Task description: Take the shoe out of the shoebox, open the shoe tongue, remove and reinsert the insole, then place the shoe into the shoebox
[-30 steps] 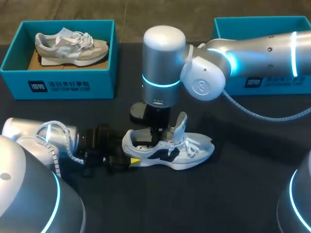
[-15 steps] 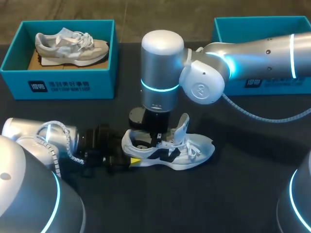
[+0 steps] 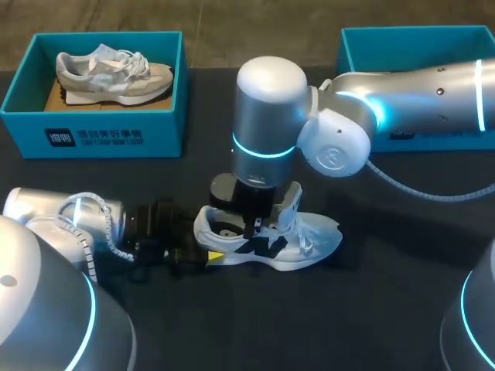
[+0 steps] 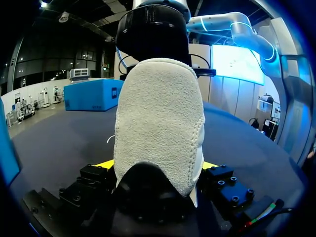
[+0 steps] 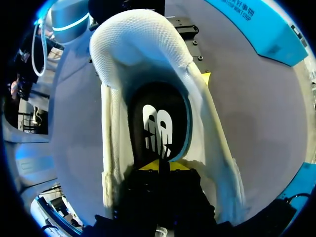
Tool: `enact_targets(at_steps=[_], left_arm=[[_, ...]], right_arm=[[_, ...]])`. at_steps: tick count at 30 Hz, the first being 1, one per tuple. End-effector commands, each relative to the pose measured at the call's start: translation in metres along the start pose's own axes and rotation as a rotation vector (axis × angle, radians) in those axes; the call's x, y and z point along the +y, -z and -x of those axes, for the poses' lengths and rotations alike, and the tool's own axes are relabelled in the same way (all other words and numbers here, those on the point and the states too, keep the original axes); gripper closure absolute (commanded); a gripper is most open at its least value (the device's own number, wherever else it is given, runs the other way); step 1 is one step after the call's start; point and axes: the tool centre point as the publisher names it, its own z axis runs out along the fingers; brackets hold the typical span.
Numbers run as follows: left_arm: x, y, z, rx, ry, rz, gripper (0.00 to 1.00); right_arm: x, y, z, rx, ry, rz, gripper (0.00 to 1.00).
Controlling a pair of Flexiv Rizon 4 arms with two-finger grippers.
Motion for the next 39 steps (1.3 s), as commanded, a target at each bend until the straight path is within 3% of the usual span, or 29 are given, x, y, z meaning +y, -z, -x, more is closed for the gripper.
enact_targets(at_steps=[1, 8, 14, 25, 39], left_arm=[[0.004, -0.001, 0.004, 0.0, 0.001, 0.004, 1.0], [0.004, -0.001, 0.004, 0.0, 0.001, 0.004, 1.0], [0.004, -0.001, 0.004, 0.0, 0.001, 0.004, 1.0], [0.004, -0.001, 0.004, 0.0, 0.001, 0.004, 1.0], [0.004, -0.001, 0.004, 0.0, 0.001, 0.004, 1.0]], right_arm=[[-0.012, 0.009, -0.005, -0.02, -0.004, 0.028, 1.0], [-0.013, 0.024, -0.001, -0.05, -0.004, 0.075, 1.0], [-0.014, 0.04, 0.001, -0.08, -0.004, 0.16, 1.0], [-0.016, 0.063, 0.013, -0.118, 0.021, 0.19, 1.0], [0.014, 0.079, 0.019, -0.102, 0.106, 0.291, 1.0]])
